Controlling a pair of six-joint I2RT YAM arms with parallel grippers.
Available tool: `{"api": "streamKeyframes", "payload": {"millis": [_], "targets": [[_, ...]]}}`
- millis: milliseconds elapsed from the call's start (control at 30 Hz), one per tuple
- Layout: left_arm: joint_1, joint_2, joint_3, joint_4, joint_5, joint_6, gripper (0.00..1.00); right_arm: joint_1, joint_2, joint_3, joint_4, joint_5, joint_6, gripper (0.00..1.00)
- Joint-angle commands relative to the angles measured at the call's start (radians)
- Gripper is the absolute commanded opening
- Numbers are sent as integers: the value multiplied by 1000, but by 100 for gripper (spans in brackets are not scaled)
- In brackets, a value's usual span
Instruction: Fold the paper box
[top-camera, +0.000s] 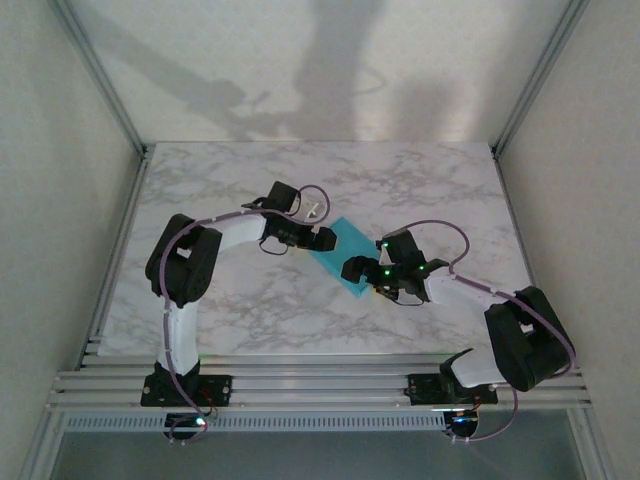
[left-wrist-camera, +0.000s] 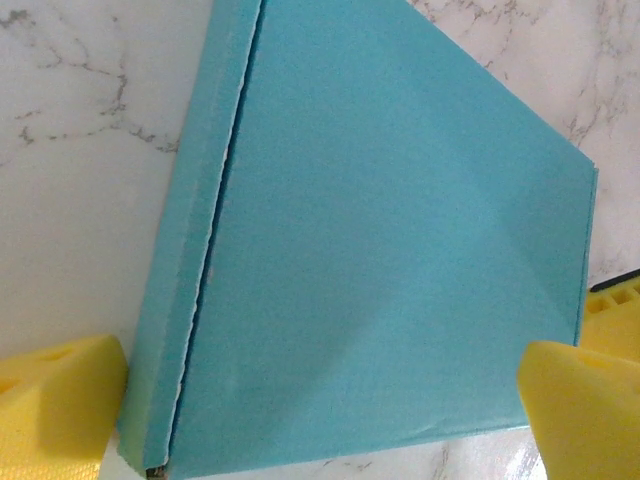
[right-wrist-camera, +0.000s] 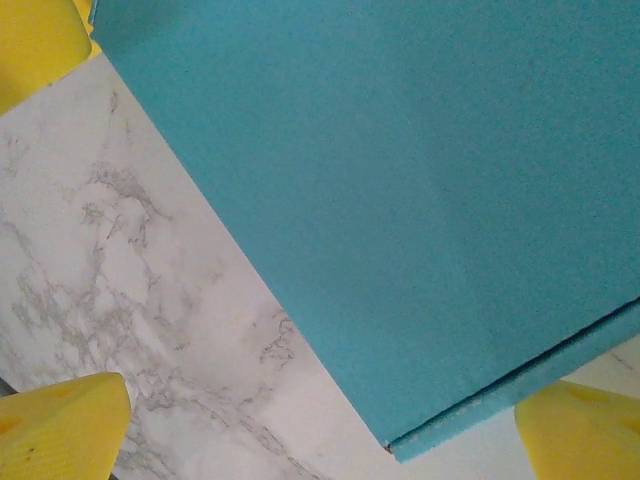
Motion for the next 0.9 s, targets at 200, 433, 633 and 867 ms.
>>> {"api": "streamKeyframes", "payload": {"millis": [200,433,633,867], "targets": [[-30,-135,-109,-12,49,-38,99,-5,-104,-7,9,61,-11,99],[-31,-256,-169,72,101,-136,99,-69,-132,56,-53,-4,-49,99],[-31,-335,-165,85,109,-176,99,-127,-141,117,-110,-39,-78,99],[-32,-333,-147,74,108,-194,99,-182,-134,182,-163,-75,-111,99]]}}
